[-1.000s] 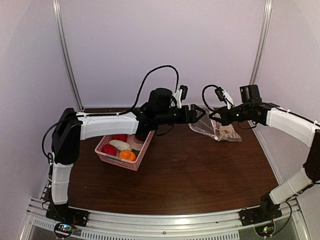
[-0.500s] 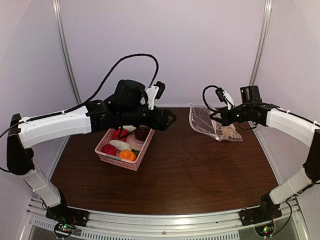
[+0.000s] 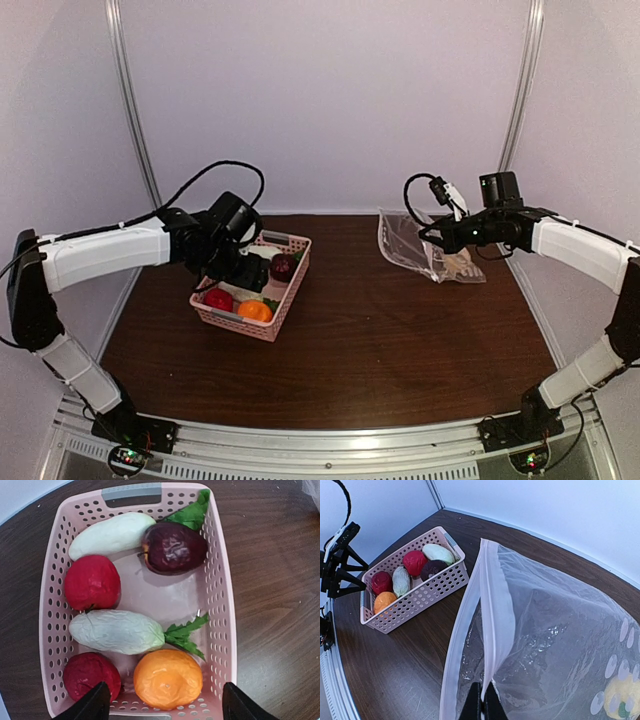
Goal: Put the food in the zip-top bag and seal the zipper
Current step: Pick up the fake fruit from the bin.
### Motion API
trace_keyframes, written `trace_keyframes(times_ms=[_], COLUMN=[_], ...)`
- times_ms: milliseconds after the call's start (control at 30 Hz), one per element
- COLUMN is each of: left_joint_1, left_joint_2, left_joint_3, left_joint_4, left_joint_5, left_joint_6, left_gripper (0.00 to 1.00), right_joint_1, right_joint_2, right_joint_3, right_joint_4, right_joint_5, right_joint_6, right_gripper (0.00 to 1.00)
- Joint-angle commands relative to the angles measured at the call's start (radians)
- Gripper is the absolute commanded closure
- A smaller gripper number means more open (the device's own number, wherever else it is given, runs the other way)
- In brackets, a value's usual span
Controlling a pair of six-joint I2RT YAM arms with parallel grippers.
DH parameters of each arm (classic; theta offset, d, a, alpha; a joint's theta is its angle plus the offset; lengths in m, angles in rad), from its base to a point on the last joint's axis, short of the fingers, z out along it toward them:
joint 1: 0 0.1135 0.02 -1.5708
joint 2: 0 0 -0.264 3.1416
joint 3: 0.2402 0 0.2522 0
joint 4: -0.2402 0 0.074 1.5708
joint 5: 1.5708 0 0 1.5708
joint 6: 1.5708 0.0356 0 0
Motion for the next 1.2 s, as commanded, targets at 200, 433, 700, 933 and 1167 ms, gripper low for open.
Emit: trace_keyframes(times_ms=[200,433,700,933,1167], left_joint_1=[0.125,0.18,0.182,0.185,0.185], left_joint_2=[0.242,0.381,0.461,0.512,0.548], left_joint_3=[0.22,0.303,0.328,0.342,0.357], left_joint_4=[0.179,0.244,0.283,0.301,0.309], left_joint_5=[0.14,0.174,0.175,0.203,0.197], left_joint_6=[-0.057,-0.217,-0.298,-0.323,-0.321], left_gripper=[0.18,0.18,0.16,0.17,0.19], right_joint_1=[-0.001,-0.002,-0.001,-0.001,-0.001], right_joint_2=[0.003,0.0,0.014,0.022,0.022], right_joint_3=[-0.009,0.011,0.017,0.019,0.02], right_joint_4=[-0.011,-0.041,-0.058,-0.062,-0.067], right_joint_5=[0.01,0.004,0.002,-0.002,-0.005], right_joint_6=[-0.026,-0.038,-0.054,-0.059,-0.063], right_gripper=[1.0,1.0,1.0,1.0,1.0])
